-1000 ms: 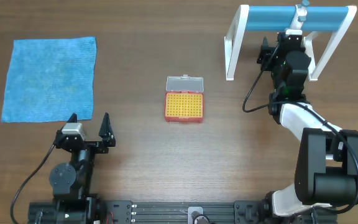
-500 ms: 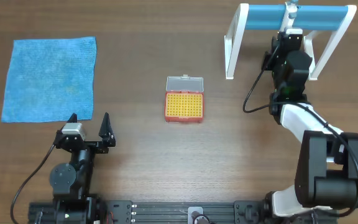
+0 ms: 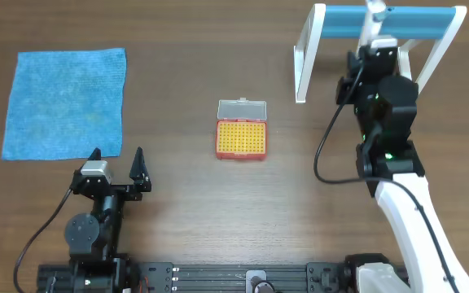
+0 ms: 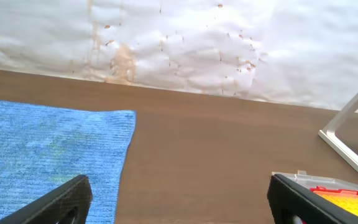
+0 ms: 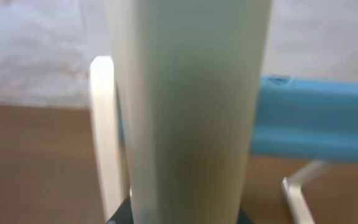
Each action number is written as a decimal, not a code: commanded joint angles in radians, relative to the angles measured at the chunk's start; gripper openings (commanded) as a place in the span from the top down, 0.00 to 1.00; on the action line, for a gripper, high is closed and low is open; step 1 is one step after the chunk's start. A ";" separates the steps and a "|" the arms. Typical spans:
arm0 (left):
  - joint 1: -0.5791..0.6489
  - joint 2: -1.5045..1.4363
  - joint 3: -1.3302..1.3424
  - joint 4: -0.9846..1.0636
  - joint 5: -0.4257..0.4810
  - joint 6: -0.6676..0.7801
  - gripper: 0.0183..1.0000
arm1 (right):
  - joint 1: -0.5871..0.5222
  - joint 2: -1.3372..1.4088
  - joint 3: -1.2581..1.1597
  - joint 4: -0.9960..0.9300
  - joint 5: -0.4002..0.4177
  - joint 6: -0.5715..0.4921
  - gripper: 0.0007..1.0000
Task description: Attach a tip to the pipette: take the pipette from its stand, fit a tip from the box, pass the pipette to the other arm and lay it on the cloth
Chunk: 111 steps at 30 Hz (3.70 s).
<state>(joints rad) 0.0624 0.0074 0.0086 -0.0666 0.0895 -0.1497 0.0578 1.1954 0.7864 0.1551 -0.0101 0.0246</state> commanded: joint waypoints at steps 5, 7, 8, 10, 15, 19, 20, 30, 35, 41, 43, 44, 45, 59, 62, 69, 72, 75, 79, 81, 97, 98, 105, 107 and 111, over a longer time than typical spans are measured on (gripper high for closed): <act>0.004 -0.004 -0.003 -0.005 -0.003 0.013 0.08 | 0.378 -0.064 0.003 0.017 0.018 0.027 0.93; 0.004 -0.004 -0.003 -0.005 -0.003 0.013 0.08 | 0.478 0.012 0.003 0.274 0.133 0.027 0.93; 0.004 -0.004 -0.003 -0.005 -0.003 0.013 0.09 | 0.510 0.069 0.003 0.417 0.196 0.027 0.93; 0.004 -0.004 -0.003 -0.005 -0.003 0.013 0.08 | 0.534 0.187 0.003 0.588 0.272 0.078 0.93; 0.004 -0.004 -0.003 -0.005 -0.003 0.013 0.09 | 0.569 0.388 -0.042 0.595 0.278 0.249 0.93; 0.004 -0.004 -0.003 -0.005 -0.003 0.013 0.08 | 0.678 0.439 -0.119 0.714 0.460 0.255 0.93; 0.004 -0.004 -0.003 -0.005 -0.003 0.013 0.08 | 0.696 0.449 -0.141 0.764 0.504 0.255 0.93; 0.004 -0.004 -0.003 -0.005 -0.003 0.013 0.08 | 0.715 0.501 -0.267 0.928 0.525 0.213 0.93; 0.004 -0.004 -0.003 -0.005 -0.003 0.013 0.09 | 0.715 0.545 -0.266 0.980 0.514 0.213 0.93; 0.004 -0.004 -0.003 -0.005 -0.004 0.013 0.09 | 0.715 0.607 -0.266 1.045 0.465 0.157 0.93; 0.004 -0.004 -0.003 -0.005 -0.003 0.013 0.09 | 0.715 0.612 -0.266 1.047 0.466 0.157 0.93; 0.004 -0.004 -0.003 -0.005 -0.003 0.013 0.08 | 0.715 0.616 -0.266 1.048 0.466 0.156 0.93; 0.004 -0.004 -0.003 -0.005 -0.003 0.013 0.08 | 0.715 0.623 -0.266 1.050 0.466 0.157 0.93; 0.004 -0.004 -0.003 -0.005 -0.003 0.013 0.09 | 0.708 0.671 -0.262 1.120 0.469 0.119 0.93; 0.004 -0.004 -0.003 -0.005 -0.003 0.013 0.08 | 0.708 0.673 -0.262 1.186 0.470 0.118 0.93; 0.004 -0.004 -0.003 -0.005 -0.003 0.013 0.08 | 0.716 0.702 -0.264 1.246 0.470 0.075 0.93; 0.004 -0.004 -0.003 -0.005 -0.003 0.013 0.08 | 0.716 0.718 -0.264 1.250 0.470 0.075 0.93; 0.004 -0.004 -0.003 -0.005 -0.003 0.013 0.09 | 0.716 0.725 -0.264 1.250 0.470 0.075 0.93; 0.004 -0.004 -0.003 -0.005 -0.003 0.013 0.08 | 0.716 0.742 -0.264 1.252 0.469 0.086 0.93; 0.004 -0.004 -0.003 -0.005 -0.003 0.013 0.09 | 0.716 0.753 -0.264 1.254 0.469 0.086 0.93; 0.004 -0.004 -0.003 -0.005 -0.003 0.013 0.09 | 0.716 0.827 -0.264 1.268 0.470 0.087 0.93; 0.004 -0.004 -0.003 -0.005 -0.003 0.013 0.09 | 0.716 0.833 -0.264 1.268 0.470 0.086 0.93; 0.004 -0.004 -0.003 -0.005 -0.003 0.013 0.09 | 0.715 0.876 -0.265 1.260 0.474 0.116 0.93; 0.004 -0.004 -0.003 -0.005 -0.003 0.013 0.08 | 0.715 0.876 -0.265 1.258 0.474 0.116 0.93; 0.004 -0.004 -0.003 -0.005 -0.003 0.013 0.08 | 0.715 0.876 -0.268 1.230 0.474 0.151 0.93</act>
<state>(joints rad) 0.0624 0.0082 0.0082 -0.0662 0.0891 -0.1497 0.7715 2.0048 0.5583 1.4517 0.4694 0.1230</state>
